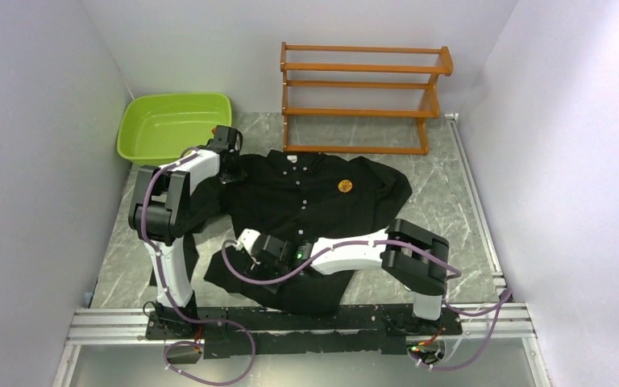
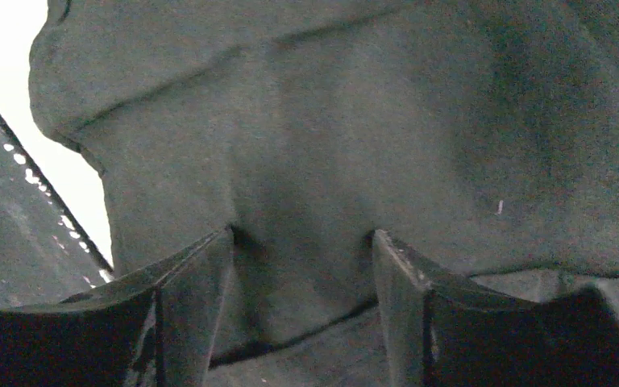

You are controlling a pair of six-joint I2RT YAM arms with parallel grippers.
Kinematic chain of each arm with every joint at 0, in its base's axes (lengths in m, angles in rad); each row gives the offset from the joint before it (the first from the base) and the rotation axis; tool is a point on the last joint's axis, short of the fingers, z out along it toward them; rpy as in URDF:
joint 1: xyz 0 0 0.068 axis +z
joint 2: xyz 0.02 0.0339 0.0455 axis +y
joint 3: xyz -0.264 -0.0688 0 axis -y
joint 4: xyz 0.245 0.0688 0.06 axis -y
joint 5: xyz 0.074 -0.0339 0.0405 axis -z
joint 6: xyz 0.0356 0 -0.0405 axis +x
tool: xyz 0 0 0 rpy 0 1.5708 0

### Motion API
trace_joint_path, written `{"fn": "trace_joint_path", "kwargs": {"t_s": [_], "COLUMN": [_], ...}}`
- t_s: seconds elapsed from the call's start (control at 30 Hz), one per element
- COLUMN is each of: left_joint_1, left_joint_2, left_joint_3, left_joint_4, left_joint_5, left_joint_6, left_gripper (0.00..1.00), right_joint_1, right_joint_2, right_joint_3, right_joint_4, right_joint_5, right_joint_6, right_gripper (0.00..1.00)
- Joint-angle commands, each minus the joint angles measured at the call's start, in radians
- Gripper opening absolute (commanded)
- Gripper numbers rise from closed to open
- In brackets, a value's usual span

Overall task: Pin the brooch onto the clothing
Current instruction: Flatten out the clothes at the center of the board.

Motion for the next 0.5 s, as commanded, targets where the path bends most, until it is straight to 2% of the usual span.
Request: {"fn": "trace_joint_path", "kwargs": {"t_s": [0.0,0.03,0.13,0.23,0.47], "left_joint_1": [0.052,0.06,0.082,0.106,0.136], "left_joint_2": [0.108,0.11,0.117,0.121,0.119], "left_joint_3": [-0.024,-0.013,0.031,0.061,0.085], "left_joint_4": [-0.149,-0.154,-0.183,-0.198,-0.213], "left_joint_5": [-0.016,-0.014,-0.02,-0.019,-0.038], "left_joint_6": [0.023,0.026,0.04,0.05,0.087], "left_gripper": [0.03,0.03,0.03,0.03,0.03], "right_joint_1": [0.036,0.038,0.046,0.053,0.064], "right_joint_2": [0.058,0.046,-0.017,-0.101,-0.217], "right_joint_3": [0.003,-0.016,-0.085,-0.165,-0.266], "right_joint_4": [-0.046,-0.049,-0.082,-0.13,-0.177], "right_joint_5": [0.014,-0.004,-0.059,-0.134,-0.311], "right_joint_6": [-0.013,-0.009,0.007,0.039,0.132], "right_gripper": [0.5,0.39,0.17,0.01,0.0]}}
